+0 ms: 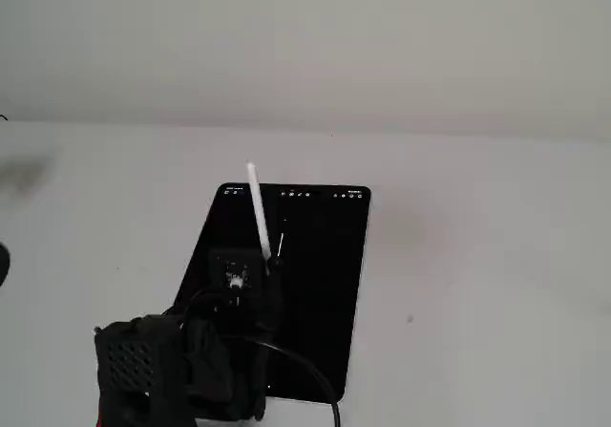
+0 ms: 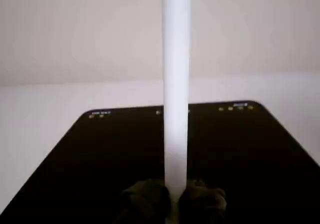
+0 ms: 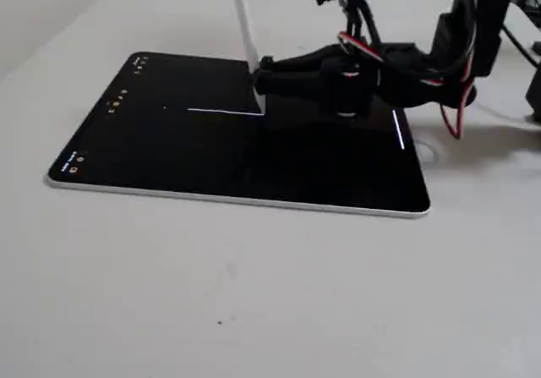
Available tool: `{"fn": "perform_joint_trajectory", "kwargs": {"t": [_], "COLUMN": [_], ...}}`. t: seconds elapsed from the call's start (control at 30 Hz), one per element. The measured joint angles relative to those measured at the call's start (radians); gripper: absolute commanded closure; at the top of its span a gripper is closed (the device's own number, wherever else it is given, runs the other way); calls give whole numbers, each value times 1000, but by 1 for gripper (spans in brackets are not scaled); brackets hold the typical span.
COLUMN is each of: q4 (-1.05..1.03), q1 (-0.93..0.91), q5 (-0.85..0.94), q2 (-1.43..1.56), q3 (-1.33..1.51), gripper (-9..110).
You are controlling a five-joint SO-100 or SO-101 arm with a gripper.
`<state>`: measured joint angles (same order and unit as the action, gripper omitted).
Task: Draw a line in the middle of the ipad using the apple pencil
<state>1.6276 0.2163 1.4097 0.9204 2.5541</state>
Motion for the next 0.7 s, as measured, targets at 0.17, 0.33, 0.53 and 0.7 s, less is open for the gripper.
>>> {"fn": "perform_joint_trajectory", "kwargs": {"t": [0.17, 0.33, 0.53, 0.7], "q4": [48, 98, 170, 198], "q1": [0, 0, 0, 5], "q5": [0, 0, 8, 8], "q2": [0, -8, -44, -57], "q3": [51, 89, 121, 137], "gripper": [102, 102, 102, 102]}}
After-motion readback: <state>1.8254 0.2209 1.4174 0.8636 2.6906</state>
